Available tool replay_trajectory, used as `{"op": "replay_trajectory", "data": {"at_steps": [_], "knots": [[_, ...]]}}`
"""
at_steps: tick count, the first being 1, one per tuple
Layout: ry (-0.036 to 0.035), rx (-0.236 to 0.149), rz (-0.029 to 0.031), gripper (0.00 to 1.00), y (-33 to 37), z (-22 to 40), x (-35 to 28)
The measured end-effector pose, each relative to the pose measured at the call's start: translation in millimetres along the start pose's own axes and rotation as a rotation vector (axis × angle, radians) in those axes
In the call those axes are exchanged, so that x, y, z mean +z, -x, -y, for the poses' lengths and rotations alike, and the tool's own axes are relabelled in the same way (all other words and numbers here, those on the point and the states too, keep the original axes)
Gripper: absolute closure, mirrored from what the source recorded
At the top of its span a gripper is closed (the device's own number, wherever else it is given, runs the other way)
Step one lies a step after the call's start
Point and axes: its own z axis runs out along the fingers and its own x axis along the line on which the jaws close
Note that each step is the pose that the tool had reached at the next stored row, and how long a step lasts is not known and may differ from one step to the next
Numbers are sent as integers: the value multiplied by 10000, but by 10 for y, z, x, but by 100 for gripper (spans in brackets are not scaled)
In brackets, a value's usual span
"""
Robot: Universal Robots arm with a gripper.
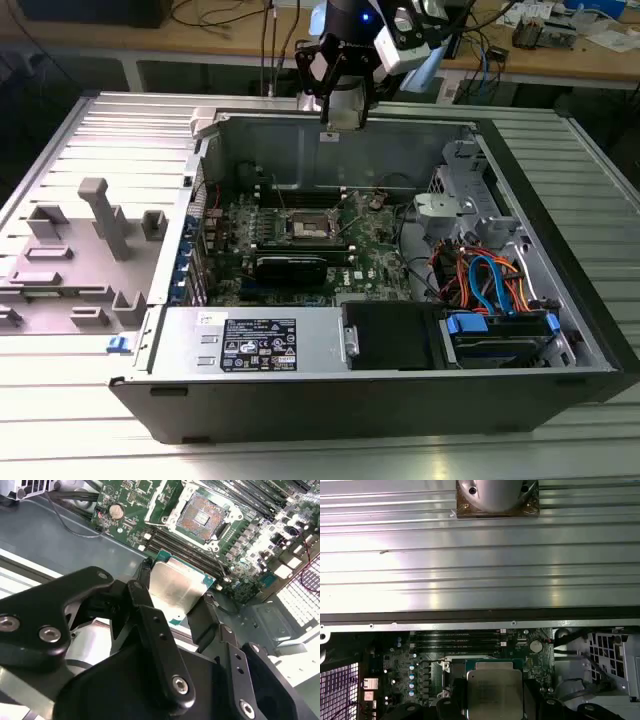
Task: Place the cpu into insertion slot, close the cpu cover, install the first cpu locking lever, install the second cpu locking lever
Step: 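Place the cpu into insertion slot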
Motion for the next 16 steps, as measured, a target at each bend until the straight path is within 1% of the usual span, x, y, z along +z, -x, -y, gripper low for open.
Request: {"op": "replay_trajectory", "data": {"at_steps": [3,5,8,16], "knots": [[-1,-1,-1,46,1,20,-2],[0,0,0,46,-3,69,-5],[1,0,0,46,-4,109,-9],[0,0,0,46,-4,116,-9]]}}
